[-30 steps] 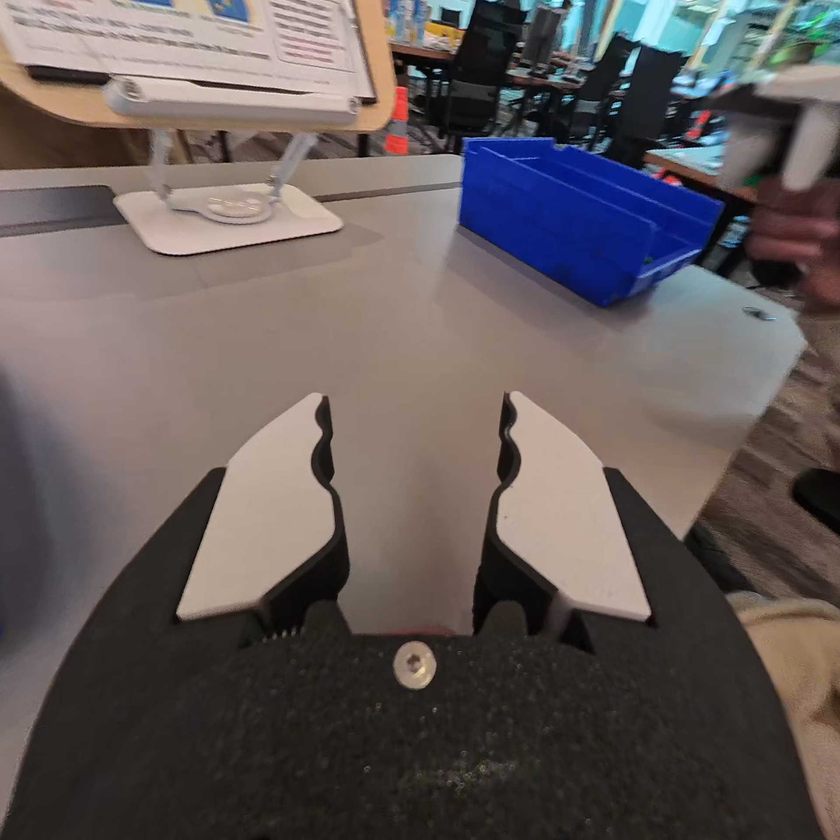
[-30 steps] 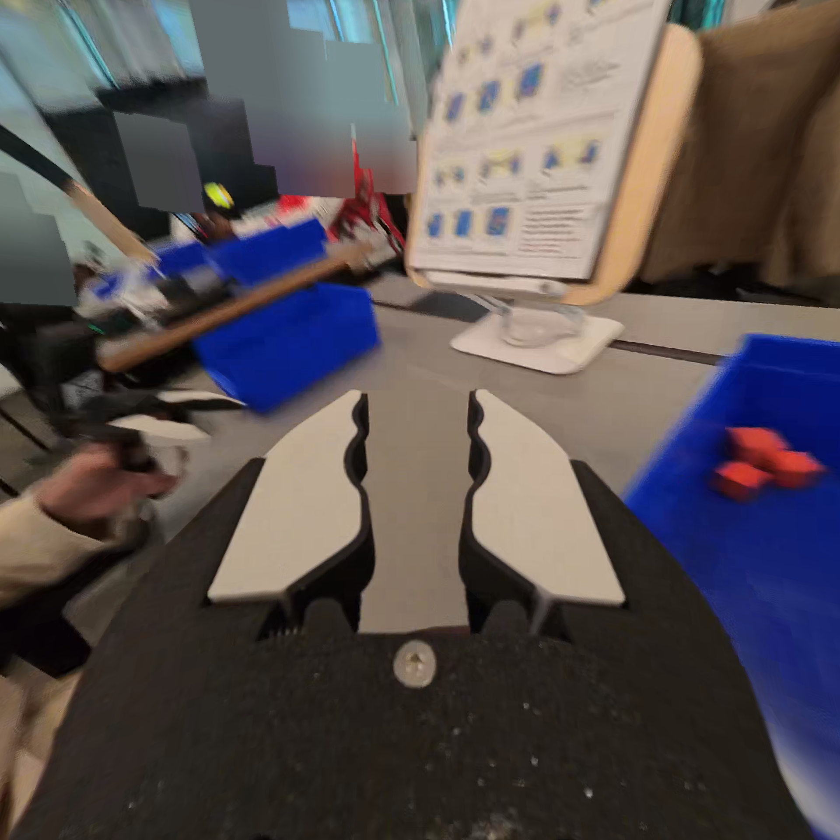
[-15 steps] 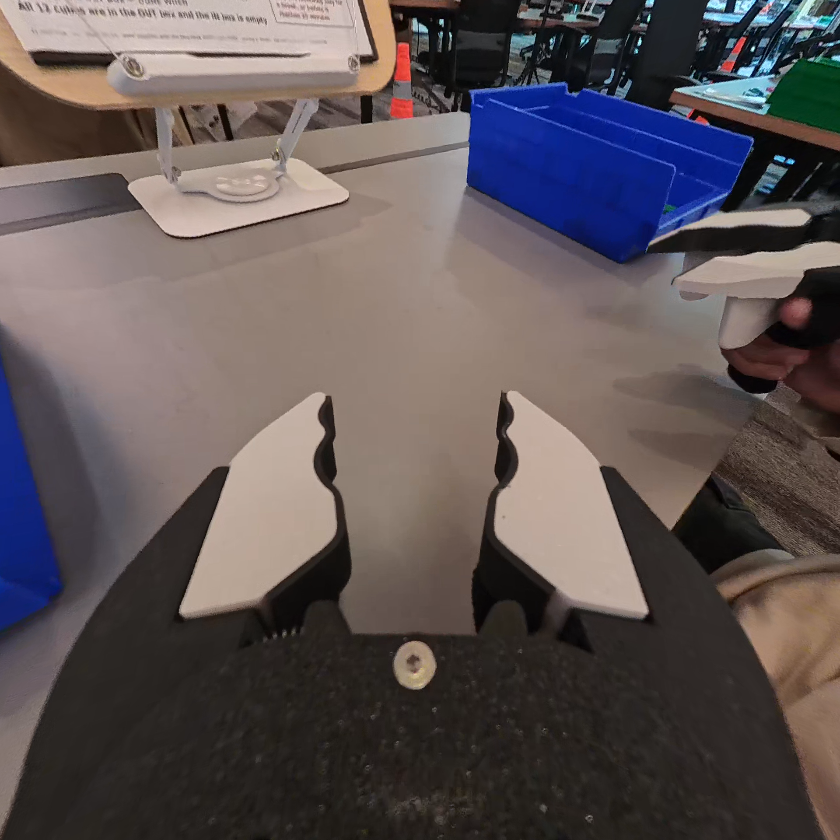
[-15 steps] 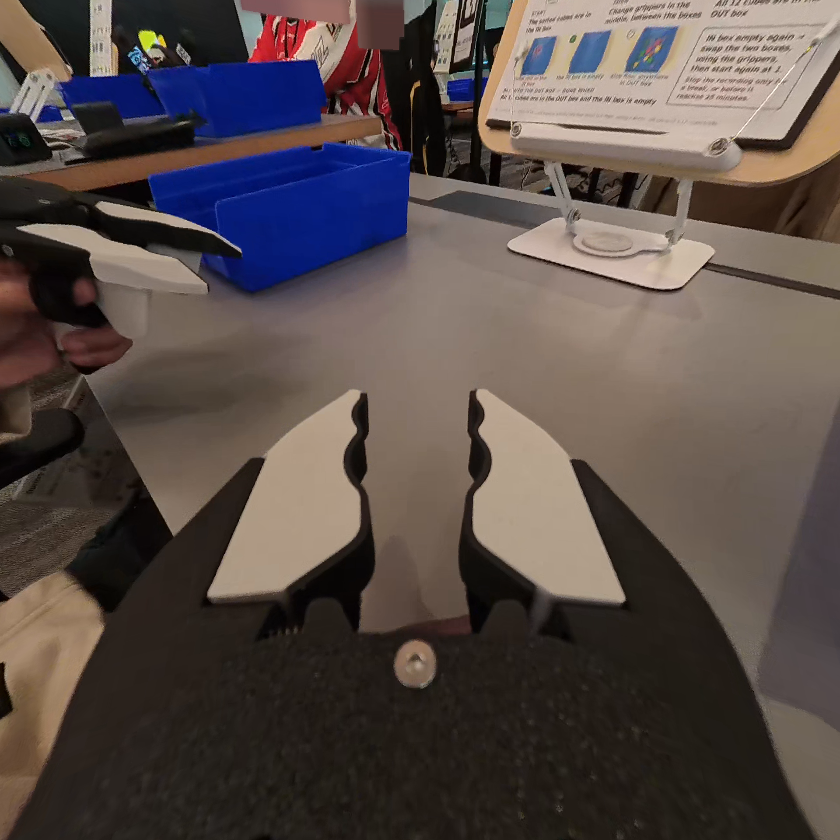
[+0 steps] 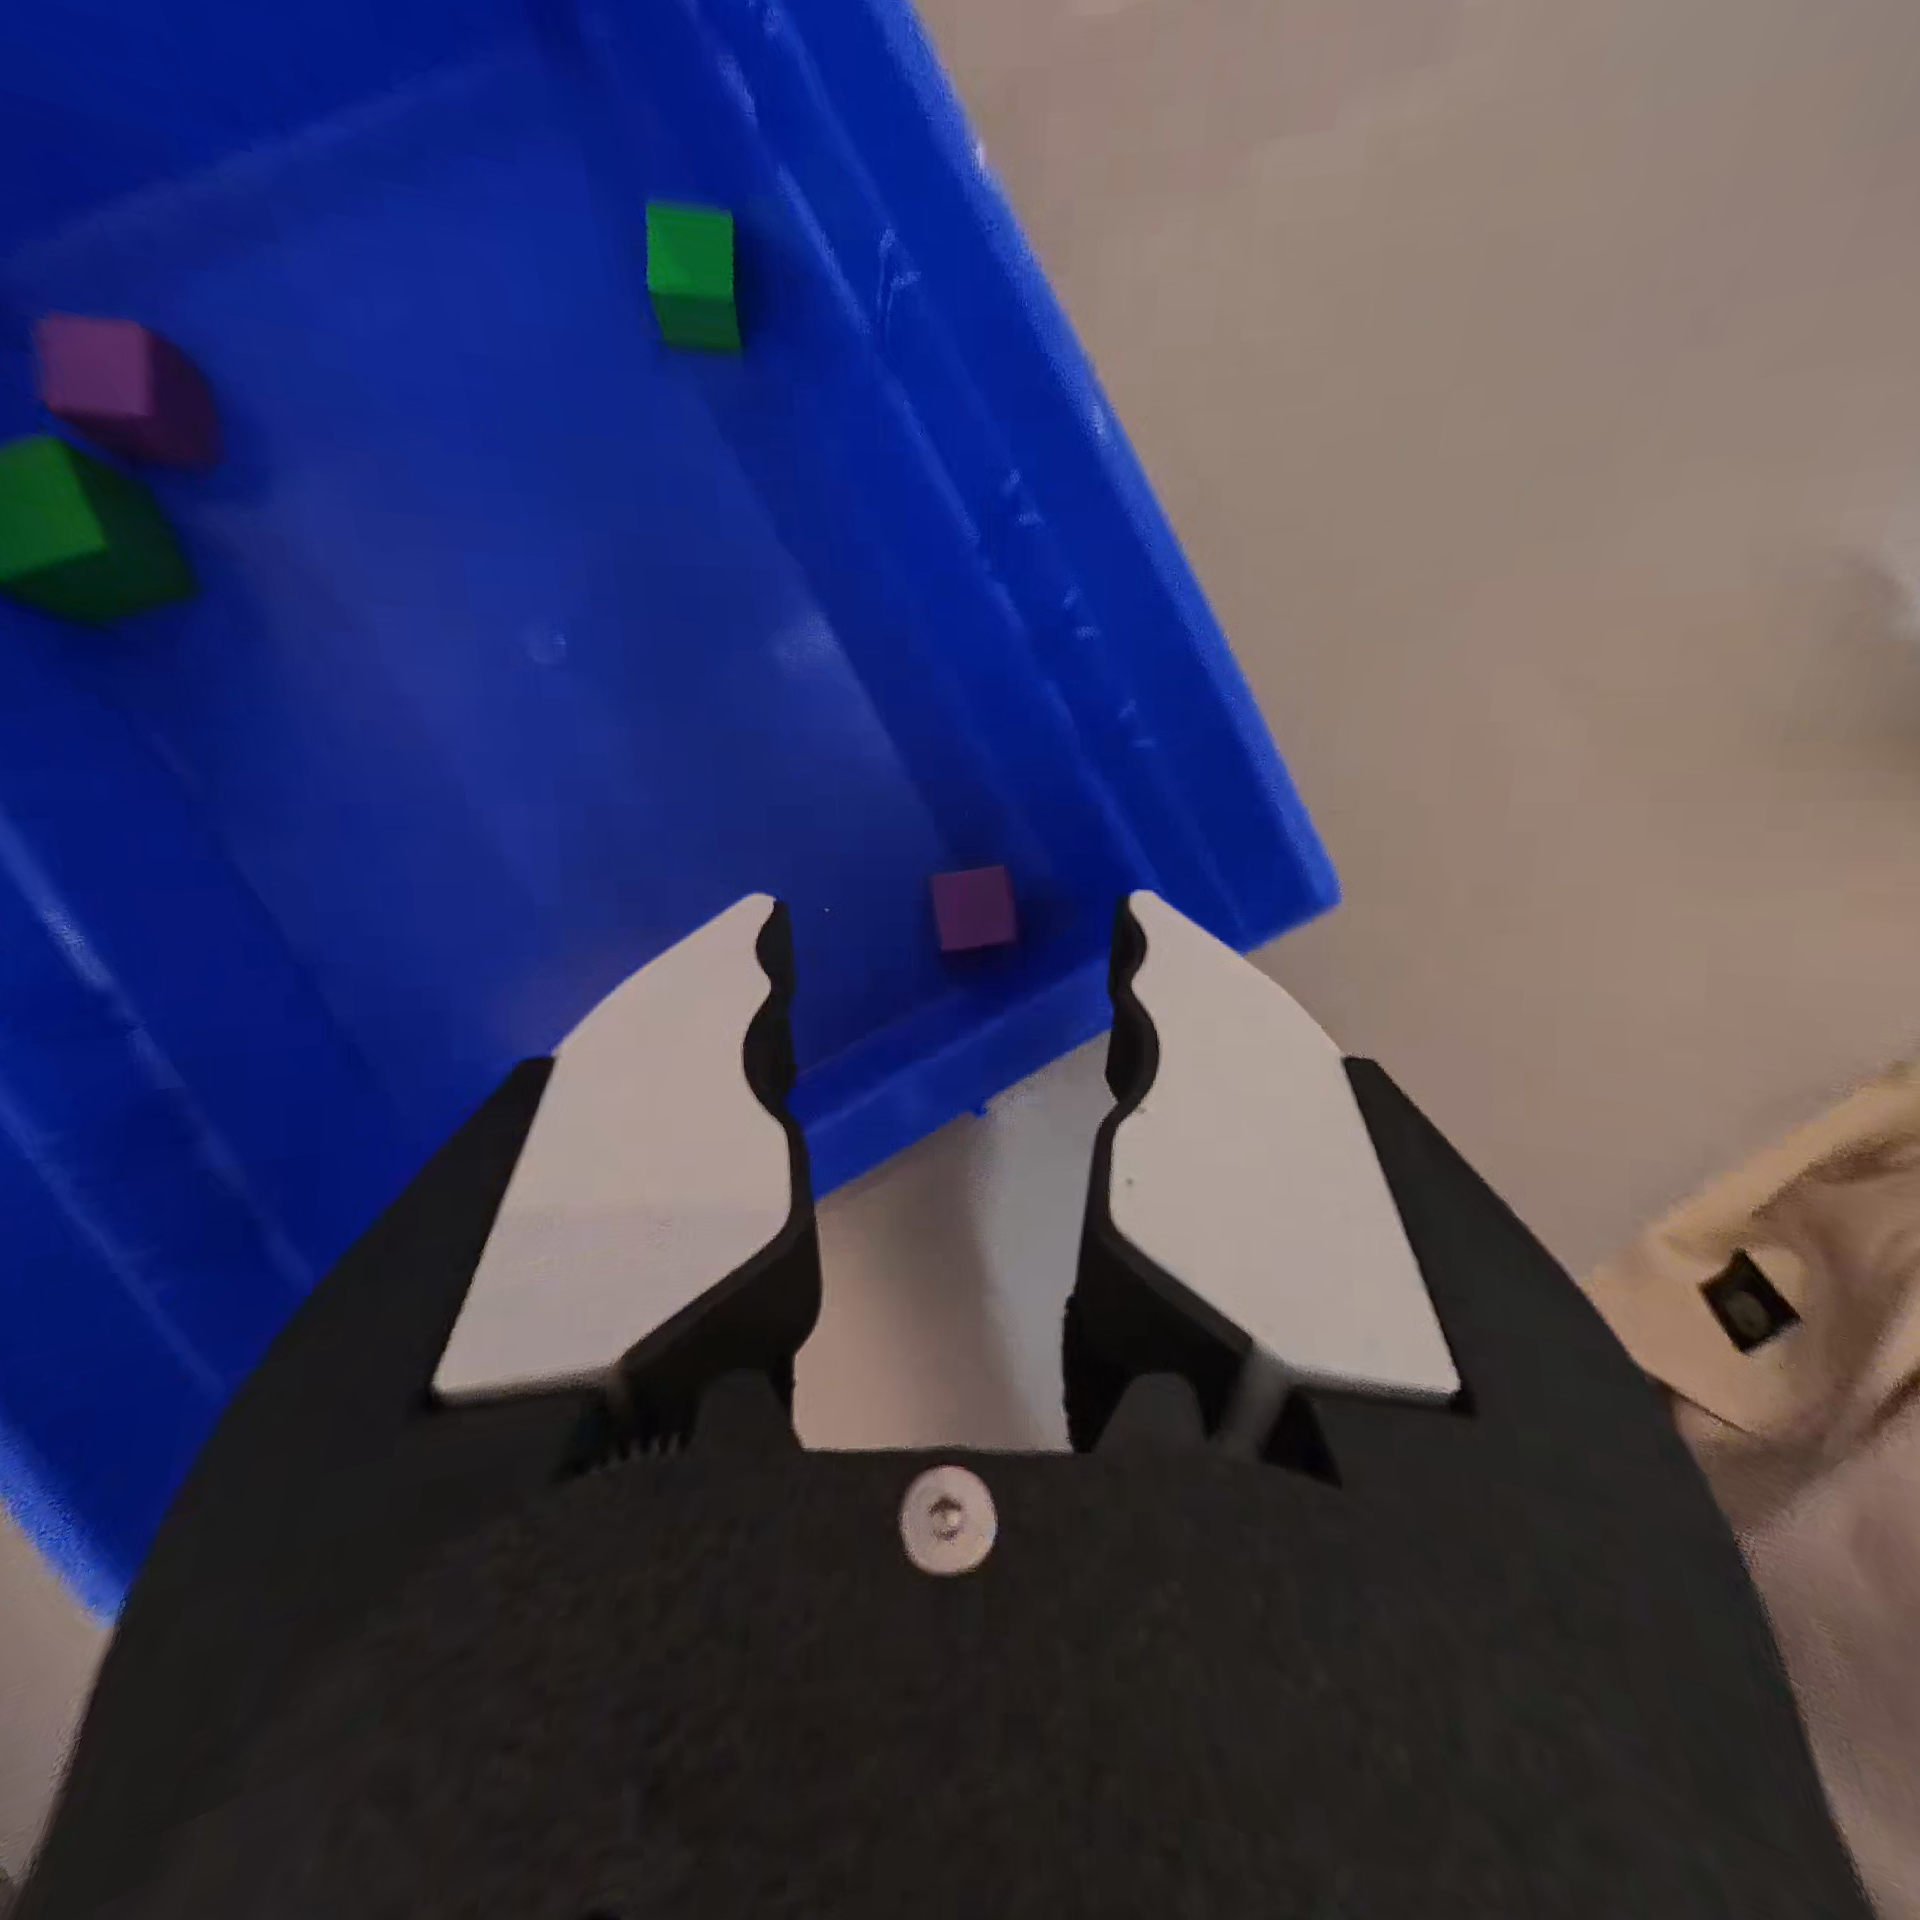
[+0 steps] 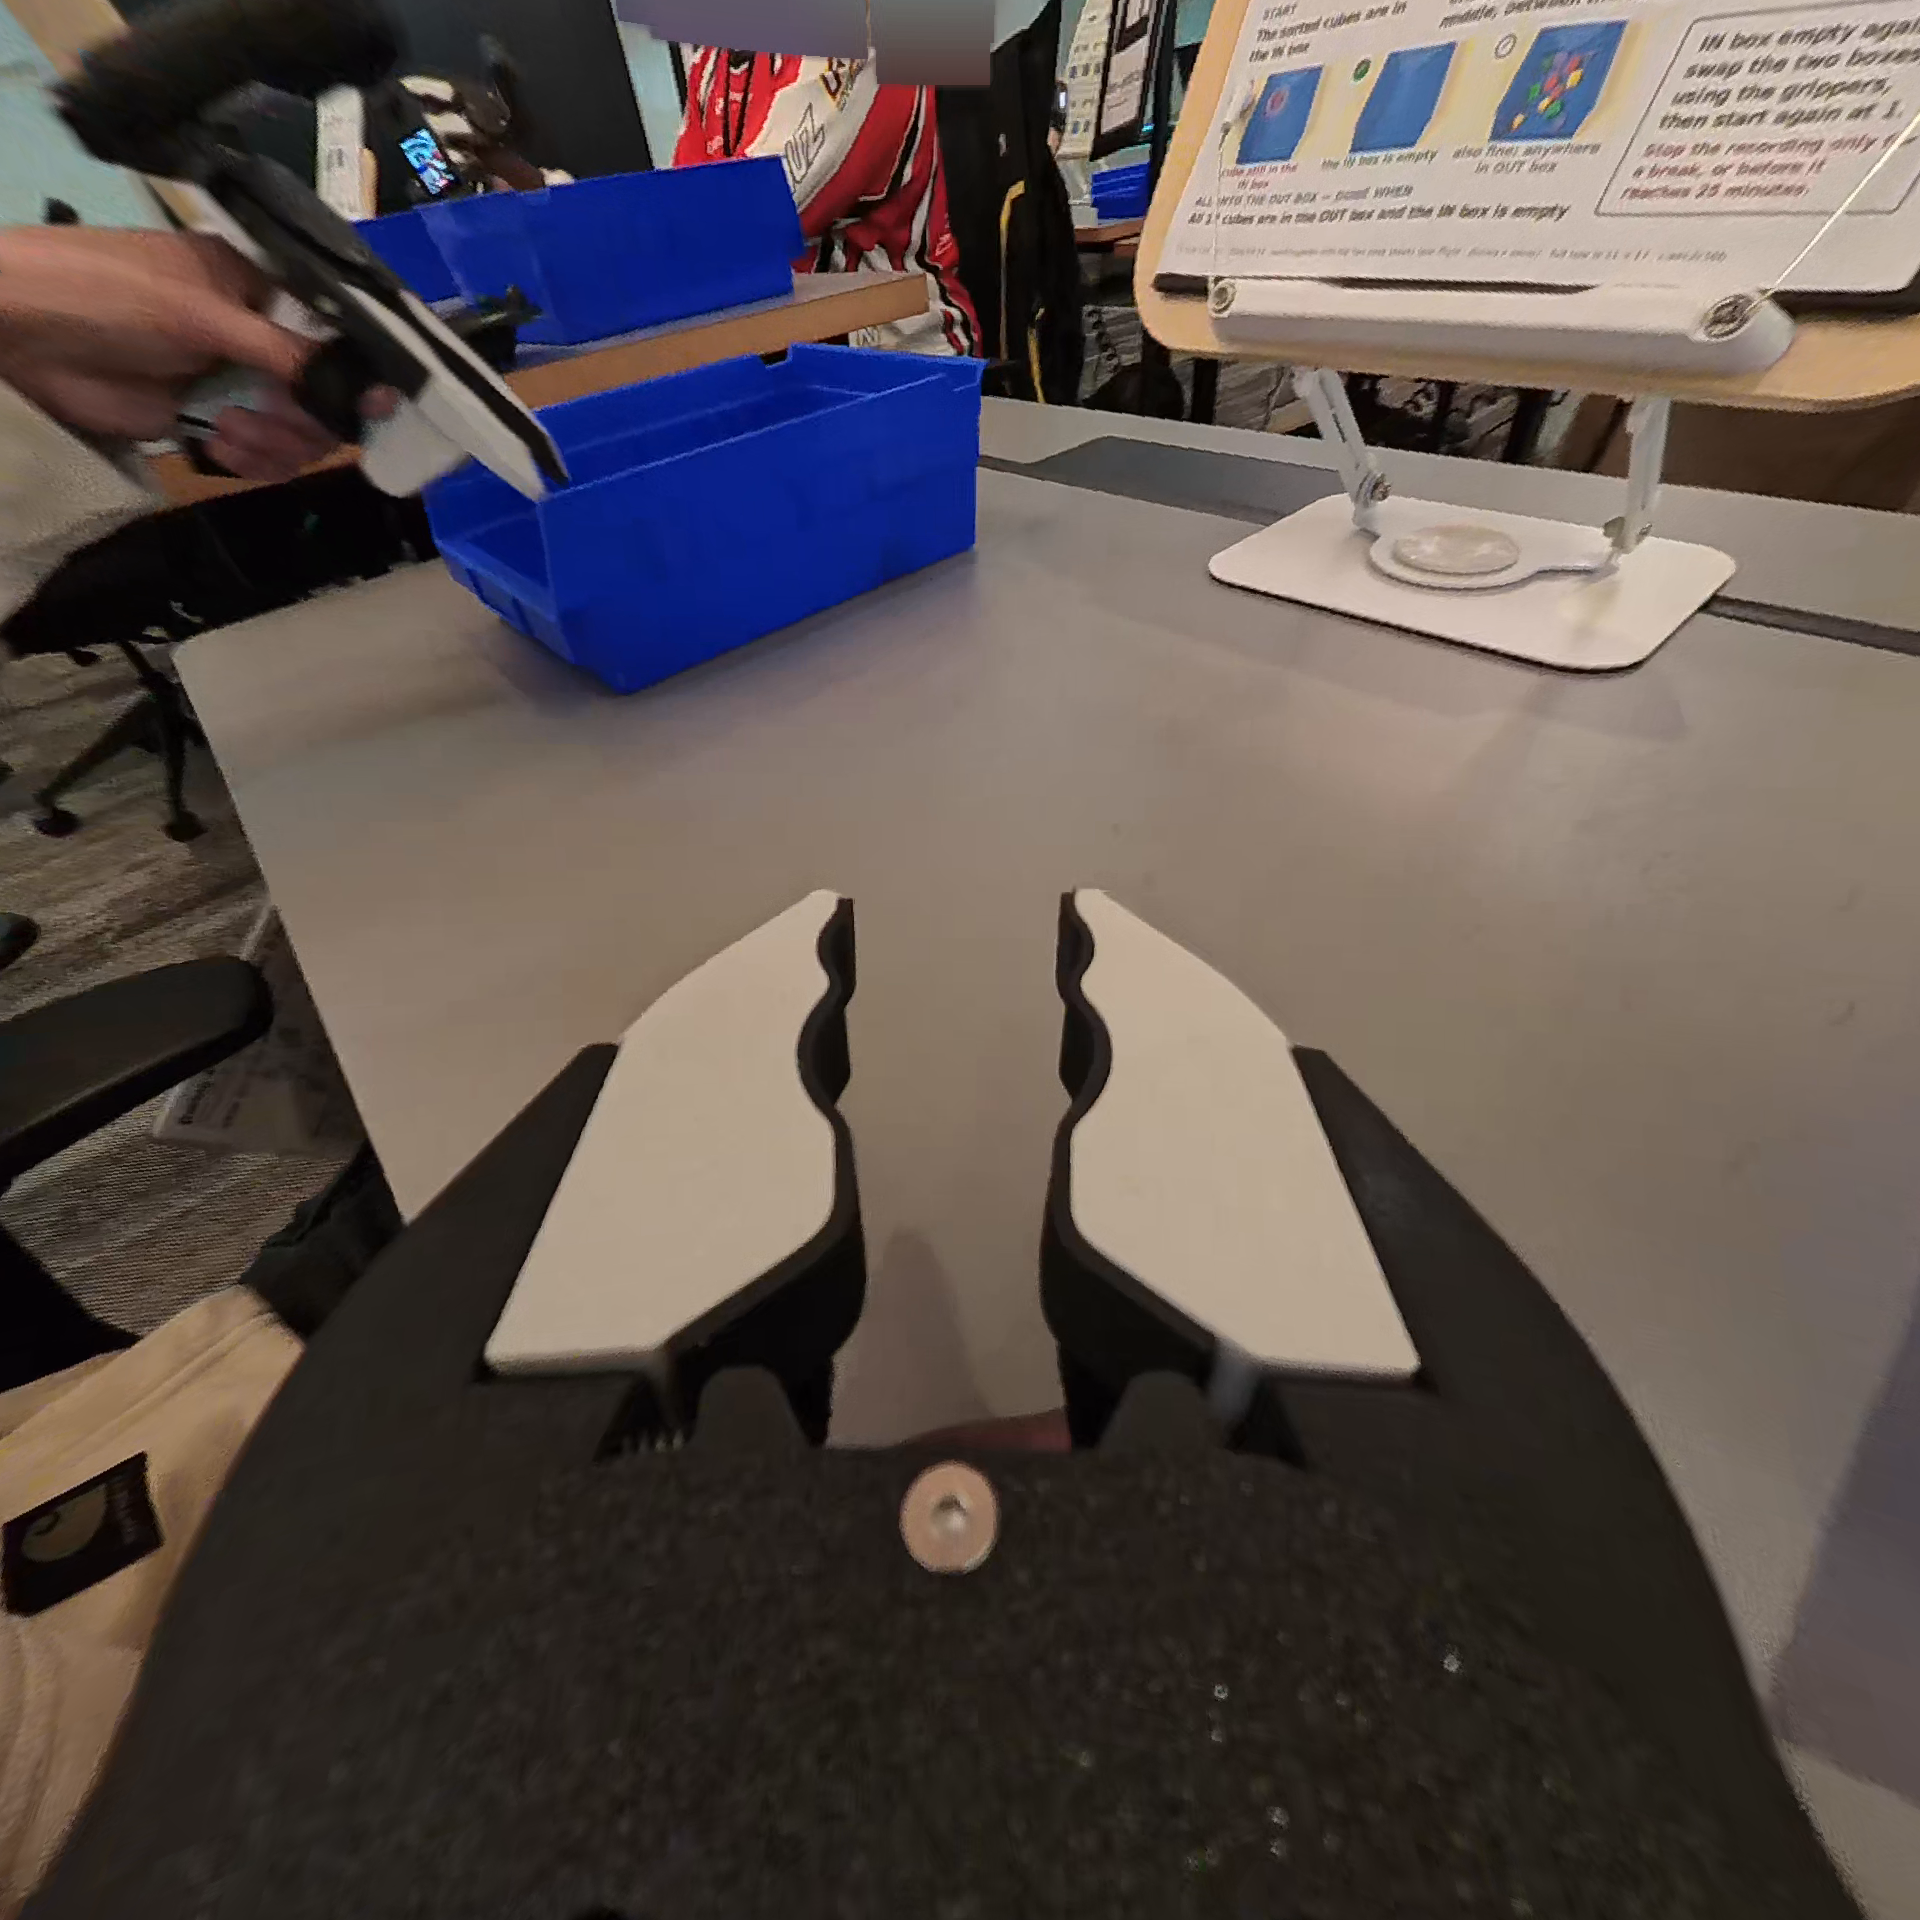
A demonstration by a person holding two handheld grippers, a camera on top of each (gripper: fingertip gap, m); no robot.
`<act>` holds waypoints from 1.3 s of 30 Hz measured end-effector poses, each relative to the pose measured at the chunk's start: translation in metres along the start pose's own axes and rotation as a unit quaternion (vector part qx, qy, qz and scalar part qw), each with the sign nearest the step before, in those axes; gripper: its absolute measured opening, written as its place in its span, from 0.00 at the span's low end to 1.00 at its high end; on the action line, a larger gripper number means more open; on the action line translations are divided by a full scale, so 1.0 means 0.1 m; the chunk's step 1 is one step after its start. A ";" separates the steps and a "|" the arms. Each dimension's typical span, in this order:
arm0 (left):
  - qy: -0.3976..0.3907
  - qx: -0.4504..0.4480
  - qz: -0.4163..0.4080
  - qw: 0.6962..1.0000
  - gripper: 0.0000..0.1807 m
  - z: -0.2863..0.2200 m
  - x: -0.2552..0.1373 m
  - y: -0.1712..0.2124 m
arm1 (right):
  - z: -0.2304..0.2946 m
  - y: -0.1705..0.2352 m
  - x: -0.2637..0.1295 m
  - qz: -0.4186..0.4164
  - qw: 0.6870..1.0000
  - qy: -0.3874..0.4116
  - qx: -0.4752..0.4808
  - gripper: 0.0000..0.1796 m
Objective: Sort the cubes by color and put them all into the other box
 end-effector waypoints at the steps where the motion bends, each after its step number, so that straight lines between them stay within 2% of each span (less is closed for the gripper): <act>1: 0.010 -0.015 0.020 1.000 0.33 0.05 0.08 -0.04 | 0.01 -0.01 0.00 -0.001 1.000 -0.007 0.003 0.21; 7: 0.034 -0.062 0.126 0.990 0.34 0.18 0.47 -0.13 | 0.05 -0.04 -0.08 -0.005 0.999 -0.030 -0.024 0.19; 14: 0.036 -0.093 0.247 0.964 0.33 0.21 0.65 -0.04 | 0.07 -0.13 -0.23 -0.023 0.996 -0.043 -0.073 0.18; 16: 0.032 -0.095 0.279 0.955 0.31 0.20 0.72 0.03 | 0.06 -0.13 -0.24 -0.023 0.995 -0.047 -0.080 0.18; 17: 0.043 -0.102 0.280 0.954 0.17 0.19 0.74 0.03 | 0.06 -0.13 -0.25 -0.023 0.995 -0.049 -0.082 0.18; 18: 0.052 -0.107 0.281 0.952 0.14 0.18 0.76 0.03 | 0.05 -0.13 -0.25 -0.022 0.995 -0.050 -0.082 0.18; 22: 0.038 -0.089 0.281 0.955 0.12 0.15 0.72 0.02 | 0.02 -0.12 -0.25 -0.016 0.996 -0.055 -0.073 0.18; 25: 0.020 -0.081 0.222 0.972 0.12 0.18 0.52 -0.04 | 0.01 -0.12 -0.25 -0.015 0.996 -0.054 -0.070 0.18; 28: -0.029 -0.052 0.100 0.993 0.12 0.20 0.18 -0.13 | 0.03 -0.13 -0.25 -0.014 0.996 -0.051 -0.070 0.18; 31: -0.086 0.016 -0.053 0.995 0.12 0.04 -0.12 -0.17 | 0.04 -0.13 -0.26 -0.015 0.996 -0.041 -0.074 0.18; 35: -0.182 0.072 -0.239 0.951 0.12 -0.31 -0.26 -0.01 | 0.04 -0.10 -0.23 -0.008 0.997 -0.022 -0.079 0.18; 39: -0.248 0.069 -0.355 0.898 0.12 -0.58 -0.19 0.28 | 0.01 -0.01 -0.21 0.008 0.998 -0.001 -0.063 0.17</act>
Point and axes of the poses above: each gripper's, where its closed fingertips meet, x out along the fingers, y out of its underside, z = x × y across the jaws, the point moved 8 cm from there along -x, back along the fingers, and after that the axes turned 6 degrees about y, right-handed, at the moved point
